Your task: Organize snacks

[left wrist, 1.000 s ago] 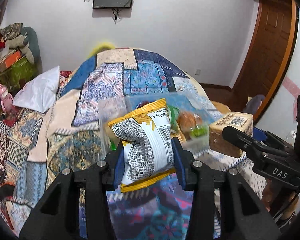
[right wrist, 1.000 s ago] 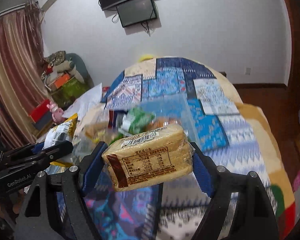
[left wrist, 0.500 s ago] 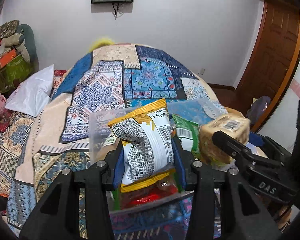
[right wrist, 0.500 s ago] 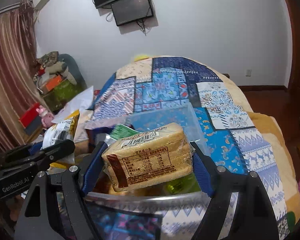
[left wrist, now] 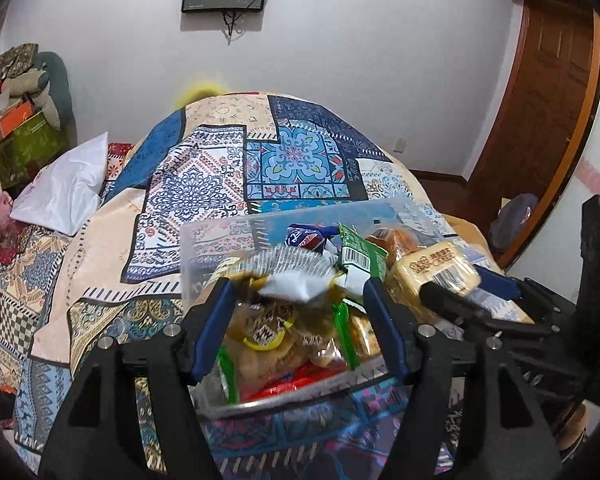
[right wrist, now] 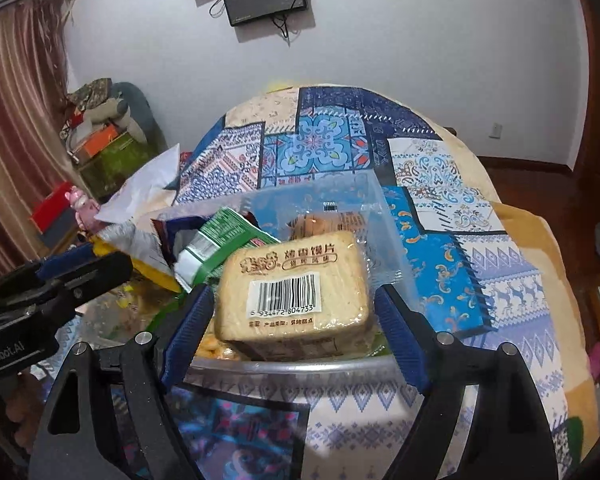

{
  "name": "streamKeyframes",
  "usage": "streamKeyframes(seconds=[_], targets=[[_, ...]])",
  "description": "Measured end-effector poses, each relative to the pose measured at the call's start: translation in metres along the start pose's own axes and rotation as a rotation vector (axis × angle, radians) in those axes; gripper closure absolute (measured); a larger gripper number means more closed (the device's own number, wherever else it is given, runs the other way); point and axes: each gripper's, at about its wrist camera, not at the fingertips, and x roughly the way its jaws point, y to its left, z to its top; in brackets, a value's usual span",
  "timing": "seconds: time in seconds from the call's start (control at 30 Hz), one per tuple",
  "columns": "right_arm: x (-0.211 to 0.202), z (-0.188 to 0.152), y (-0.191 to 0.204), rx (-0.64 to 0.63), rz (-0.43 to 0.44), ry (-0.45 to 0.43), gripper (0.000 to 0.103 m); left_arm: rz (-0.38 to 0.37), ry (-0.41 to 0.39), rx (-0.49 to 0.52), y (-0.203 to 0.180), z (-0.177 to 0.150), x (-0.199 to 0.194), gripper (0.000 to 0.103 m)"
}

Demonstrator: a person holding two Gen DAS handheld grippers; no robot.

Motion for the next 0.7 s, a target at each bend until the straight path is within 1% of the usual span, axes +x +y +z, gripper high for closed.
streamKeyframes(seconds=[0.13, 0.27, 0.4, 0.53, 0.67, 0.7], targets=[[-0.027, 0.006, 0.002, 0.014, 0.029, -0.033, 0.023, -0.013, -0.029, -0.024, 0.002, -0.001, -0.027, 0.037], [-0.061, 0.012, 0.013, -0.010, 0.043, -0.080, 0.022, -0.006, -0.091, -0.016, -0.001, -0.001, -0.065, 0.037], [-0.103, 0.016, 0.028, -0.045, 0.047, -0.149, 0.016, -0.023, -0.161, -0.017, -0.005, -0.001, -0.110, 0.037], [-0.139, 0.014, 0.039, -0.071, 0.045, -0.217, 0.012, -0.020, -0.242, -0.003, -0.012, -0.005, -0.154, 0.037], [-0.168, 0.007, 0.049, -0.091, 0.036, -0.277, 0.001, -0.009, -0.325, 0.017, -0.021, -0.015, -0.192, 0.022], [-0.174, 0.004, 0.052, -0.100, 0.032, -0.290, 0.001, -0.004, -0.343, 0.024, -0.023, -0.017, -0.198, 0.020]])
